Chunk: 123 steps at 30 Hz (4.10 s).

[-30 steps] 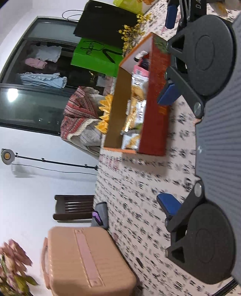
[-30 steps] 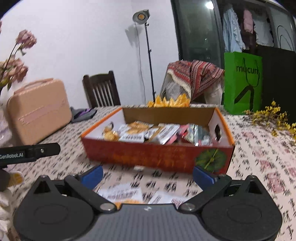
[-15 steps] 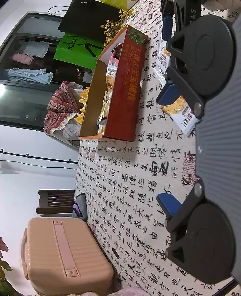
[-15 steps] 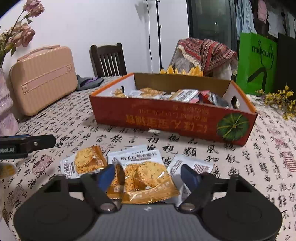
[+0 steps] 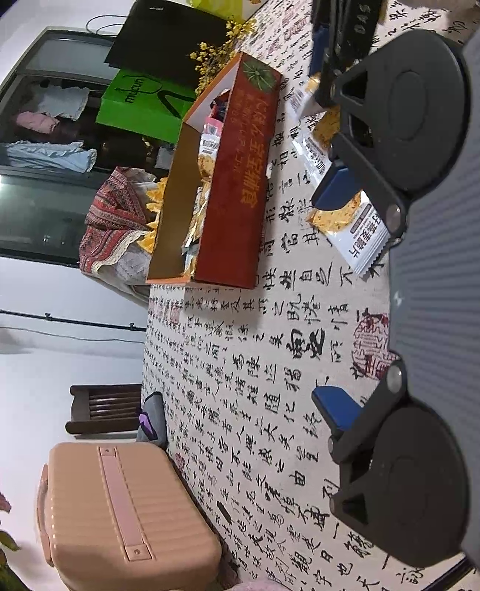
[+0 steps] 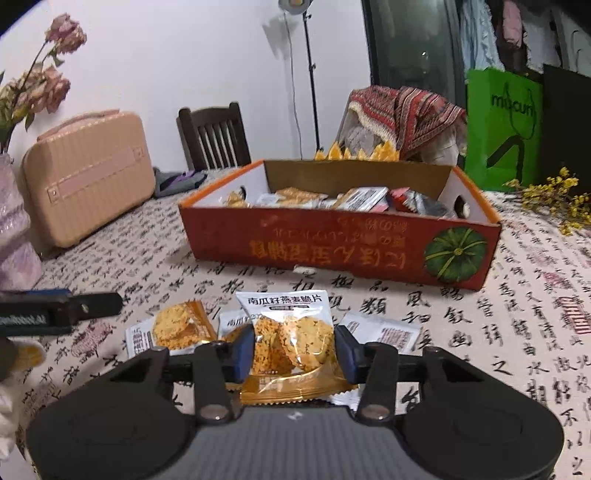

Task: Organize snacks
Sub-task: 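Lift the crisp packet with the right gripper while the left grasps another crisp packet, then carry both crisp packets over the box and open both grippers inside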

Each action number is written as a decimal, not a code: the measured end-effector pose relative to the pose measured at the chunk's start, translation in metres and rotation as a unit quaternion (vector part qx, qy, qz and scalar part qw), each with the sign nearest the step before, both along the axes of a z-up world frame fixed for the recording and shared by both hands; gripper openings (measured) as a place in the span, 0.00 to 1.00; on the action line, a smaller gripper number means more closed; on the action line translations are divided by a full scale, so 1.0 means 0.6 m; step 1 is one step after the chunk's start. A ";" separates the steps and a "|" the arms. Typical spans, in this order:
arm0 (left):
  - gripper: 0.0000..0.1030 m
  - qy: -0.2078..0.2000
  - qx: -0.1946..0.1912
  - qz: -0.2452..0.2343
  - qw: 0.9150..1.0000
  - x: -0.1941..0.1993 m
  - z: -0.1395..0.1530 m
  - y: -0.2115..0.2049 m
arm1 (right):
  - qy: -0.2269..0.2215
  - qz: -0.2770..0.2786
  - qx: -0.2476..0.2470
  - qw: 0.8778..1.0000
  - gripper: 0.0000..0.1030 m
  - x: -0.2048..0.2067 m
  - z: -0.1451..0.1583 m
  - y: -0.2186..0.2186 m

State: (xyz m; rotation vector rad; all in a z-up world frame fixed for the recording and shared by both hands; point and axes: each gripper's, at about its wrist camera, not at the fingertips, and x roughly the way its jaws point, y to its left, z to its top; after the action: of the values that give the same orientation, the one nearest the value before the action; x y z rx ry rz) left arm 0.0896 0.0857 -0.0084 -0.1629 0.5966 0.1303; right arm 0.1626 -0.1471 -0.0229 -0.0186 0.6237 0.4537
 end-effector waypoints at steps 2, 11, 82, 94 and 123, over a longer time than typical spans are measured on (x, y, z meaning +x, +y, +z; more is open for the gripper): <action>1.00 0.005 0.003 -0.009 1.000 0.006 -0.003 -0.006 | -0.011 -0.009 0.002 1.000 0.43 -0.008 0.006 -0.008; 1.00 0.035 0.027 -0.069 0.997 0.031 -0.016 -0.051 | -0.027 -0.057 0.013 0.998 0.43 -0.021 0.011 -0.062; 0.56 -0.044 0.048 -0.069 0.995 -0.017 0.023 -0.106 | -0.035 -0.087 0.054 0.994 0.44 -0.071 0.008 -0.136; 0.56 -0.100 0.036 -0.064 0.992 0.000 0.085 -0.116 | -0.065 -0.088 0.051 0.993 0.44 -0.050 0.049 -0.121; 0.56 -0.081 -0.004 -0.009 0.997 0.279 0.127 -0.096 | -0.059 -0.121 0.033 0.990 0.44 0.241 0.121 -0.050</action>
State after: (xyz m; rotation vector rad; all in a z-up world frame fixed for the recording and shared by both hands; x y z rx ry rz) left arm 0.2568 0.0283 0.0679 -0.1749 0.4374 0.0961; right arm 0.3069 -0.1770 0.0496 0.0910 0.4867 0.2358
